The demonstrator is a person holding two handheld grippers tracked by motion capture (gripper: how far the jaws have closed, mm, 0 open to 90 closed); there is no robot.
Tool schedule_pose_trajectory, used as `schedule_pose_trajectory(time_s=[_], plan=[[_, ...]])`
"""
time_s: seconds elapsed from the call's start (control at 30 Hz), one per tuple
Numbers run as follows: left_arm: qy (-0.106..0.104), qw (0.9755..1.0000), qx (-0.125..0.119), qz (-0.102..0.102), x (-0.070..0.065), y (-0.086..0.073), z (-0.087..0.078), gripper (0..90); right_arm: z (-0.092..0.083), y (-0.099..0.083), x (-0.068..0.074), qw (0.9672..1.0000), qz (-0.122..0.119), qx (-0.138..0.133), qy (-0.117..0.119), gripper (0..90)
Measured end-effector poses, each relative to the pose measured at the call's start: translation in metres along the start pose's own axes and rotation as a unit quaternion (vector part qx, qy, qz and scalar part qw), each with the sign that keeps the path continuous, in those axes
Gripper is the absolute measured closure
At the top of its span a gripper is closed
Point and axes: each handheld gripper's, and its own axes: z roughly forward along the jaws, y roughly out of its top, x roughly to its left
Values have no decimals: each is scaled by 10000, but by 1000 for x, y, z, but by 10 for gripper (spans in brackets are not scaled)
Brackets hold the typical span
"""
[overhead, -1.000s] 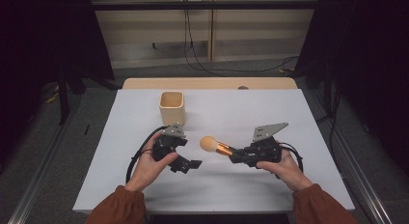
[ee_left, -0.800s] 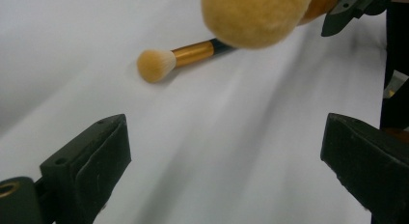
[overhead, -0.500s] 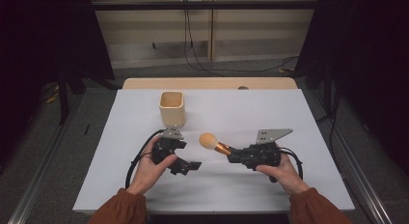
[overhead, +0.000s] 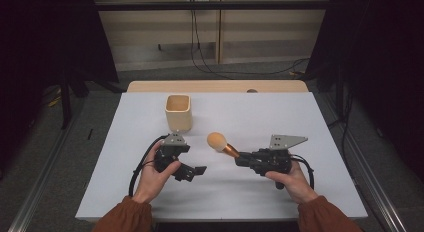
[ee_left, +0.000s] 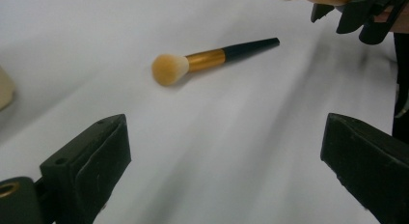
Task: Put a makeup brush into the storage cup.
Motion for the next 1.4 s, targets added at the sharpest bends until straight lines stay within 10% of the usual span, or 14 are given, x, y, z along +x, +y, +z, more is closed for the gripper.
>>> schedule_pose_trajectory(time_s=[0.43,0.57,0.93,1.4], plan=[[42,9971,-742,166,-10,4,-6,34,-6,1,-1,9981,171,-592,-19,741],[95,9939,-1013,435,-16,5,-1,32,-6,1,-2,9975,145,-695,39,741],[-236,9837,-1771,202,-22,8,4,33,-6,1,2,9966,59,-812,147,740],[-540,9787,-1972,200,-26,16,18,40,-9,3,3,9965,-38,-807,226,740]])
